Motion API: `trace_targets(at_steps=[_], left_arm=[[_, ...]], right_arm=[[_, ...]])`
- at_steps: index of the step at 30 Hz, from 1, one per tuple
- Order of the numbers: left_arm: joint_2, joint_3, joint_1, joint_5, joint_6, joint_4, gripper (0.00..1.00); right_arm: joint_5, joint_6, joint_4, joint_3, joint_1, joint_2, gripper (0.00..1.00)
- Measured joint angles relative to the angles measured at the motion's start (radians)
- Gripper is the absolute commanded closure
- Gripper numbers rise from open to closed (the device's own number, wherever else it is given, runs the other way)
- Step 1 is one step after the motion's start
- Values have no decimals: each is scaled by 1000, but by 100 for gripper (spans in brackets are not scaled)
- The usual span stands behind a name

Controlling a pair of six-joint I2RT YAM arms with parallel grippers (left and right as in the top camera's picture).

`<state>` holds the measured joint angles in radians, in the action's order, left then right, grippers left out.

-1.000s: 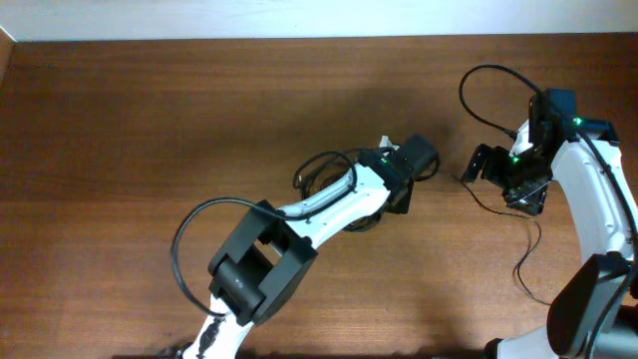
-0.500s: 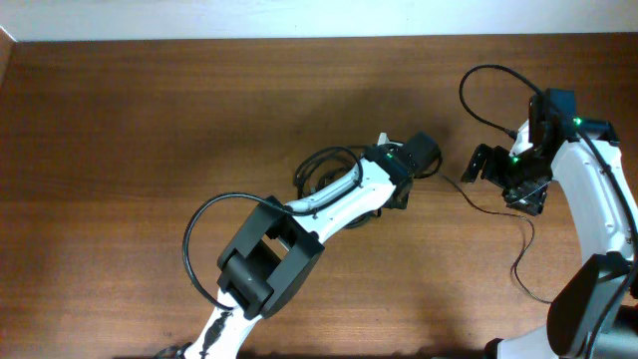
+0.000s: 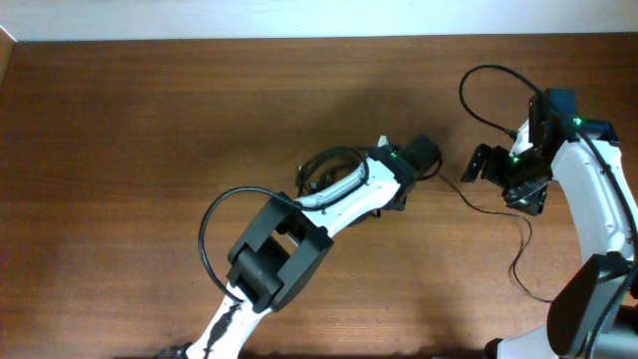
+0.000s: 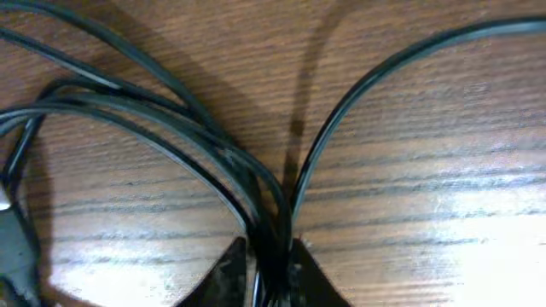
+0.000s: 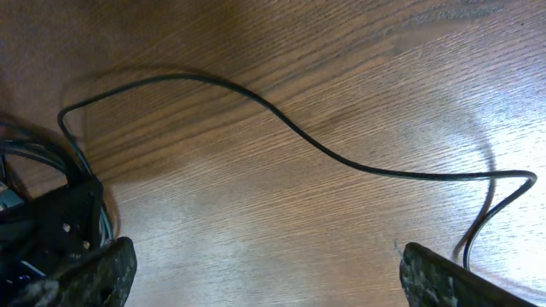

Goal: Untangle cables

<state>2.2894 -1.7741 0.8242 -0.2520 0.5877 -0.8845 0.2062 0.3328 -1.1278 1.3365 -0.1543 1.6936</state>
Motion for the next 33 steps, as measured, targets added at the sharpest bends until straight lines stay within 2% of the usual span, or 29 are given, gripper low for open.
trace_targets(at_steps=[1, 2, 3, 4, 8, 13, 17, 24, 27, 30, 33], left_arm=[[3, -10, 0, 0, -4, -8, 71], [5, -20, -1, 0, -12, -10, 81], [5, -24, -1, 0, -11, -10, 85], [5, -24, -1, 0, -10, -10, 85], [6, -24, -1, -2, -16, -14, 100], [8, -38, -2, -6, -30, -52, 100], [7, -117, -21, 8, -53, -130, 100], [-59, -185, -76, 302, -214, -311, 100], [-108, -187, -155, 438, -308, -391, 100], [-199, -187, -291, 616, -386, -462, 100], [-242, -192, -420, 828, -475, -528, 100]], right_arm=[[0, 0, 0, 0, 0, 0, 2], [0, 0, 0, 0, 0, 0, 1], [0, 0, 0, 0, 0, 0, 2], [0, 0, 0, 0, 0, 0, 2], [0, 0, 0, 0, 0, 0, 2], [0, 0, 0, 0, 0, 0, 2], [0, 0, 0, 0, 0, 0, 2], [14, 0, 3, 0, 0, 0, 2], [109, 0, 0, 0, 0, 0, 2], [263, 0, -1, 0, 0, 0, 2], [353, 5, -96, 0, 0, 0, 2]])
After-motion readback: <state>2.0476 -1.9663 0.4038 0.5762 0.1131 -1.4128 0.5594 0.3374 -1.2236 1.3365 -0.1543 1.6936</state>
